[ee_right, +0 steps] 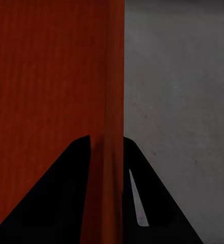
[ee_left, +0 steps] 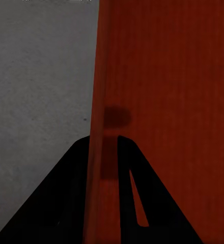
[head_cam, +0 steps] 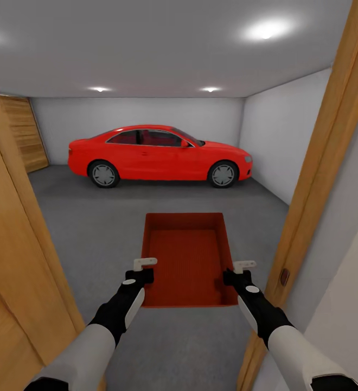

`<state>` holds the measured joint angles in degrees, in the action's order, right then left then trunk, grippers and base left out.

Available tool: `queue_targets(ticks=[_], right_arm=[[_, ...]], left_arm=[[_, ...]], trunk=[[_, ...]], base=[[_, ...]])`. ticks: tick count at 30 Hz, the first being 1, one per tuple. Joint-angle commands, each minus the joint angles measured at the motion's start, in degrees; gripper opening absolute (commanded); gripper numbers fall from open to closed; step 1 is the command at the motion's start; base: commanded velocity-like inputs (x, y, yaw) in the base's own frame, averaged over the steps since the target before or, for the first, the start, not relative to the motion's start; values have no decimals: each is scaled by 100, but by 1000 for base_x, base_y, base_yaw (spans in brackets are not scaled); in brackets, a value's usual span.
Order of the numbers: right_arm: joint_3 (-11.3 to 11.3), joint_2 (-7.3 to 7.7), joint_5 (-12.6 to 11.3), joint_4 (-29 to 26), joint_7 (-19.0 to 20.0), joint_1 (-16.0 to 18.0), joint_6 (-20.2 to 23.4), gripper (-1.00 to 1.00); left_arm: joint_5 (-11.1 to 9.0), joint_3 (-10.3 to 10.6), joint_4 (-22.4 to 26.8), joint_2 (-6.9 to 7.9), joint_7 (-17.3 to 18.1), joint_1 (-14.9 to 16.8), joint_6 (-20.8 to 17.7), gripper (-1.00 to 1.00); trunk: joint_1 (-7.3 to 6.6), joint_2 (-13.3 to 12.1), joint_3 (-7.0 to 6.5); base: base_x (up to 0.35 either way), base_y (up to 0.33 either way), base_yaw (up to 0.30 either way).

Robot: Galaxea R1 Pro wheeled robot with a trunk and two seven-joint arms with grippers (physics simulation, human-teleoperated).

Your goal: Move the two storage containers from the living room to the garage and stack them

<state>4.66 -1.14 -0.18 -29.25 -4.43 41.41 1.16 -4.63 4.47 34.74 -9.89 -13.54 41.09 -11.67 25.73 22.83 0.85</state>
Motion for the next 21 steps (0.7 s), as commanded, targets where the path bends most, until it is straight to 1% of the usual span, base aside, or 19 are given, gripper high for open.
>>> queue_targets(ticks=[1,21], right_arm=[[8,0,-9,10,-25,-1,10,-100],[8,0,-9,9,-24,-1,13,-100]], left_arm=[[-64,21,288,-4,-44,5,-20,-100],[-64,19,288,-4,-44,5,-19,-100]], trunk=[[5,9,9],[5,9,9]], base=[[234,0,0],[313,0,0]])
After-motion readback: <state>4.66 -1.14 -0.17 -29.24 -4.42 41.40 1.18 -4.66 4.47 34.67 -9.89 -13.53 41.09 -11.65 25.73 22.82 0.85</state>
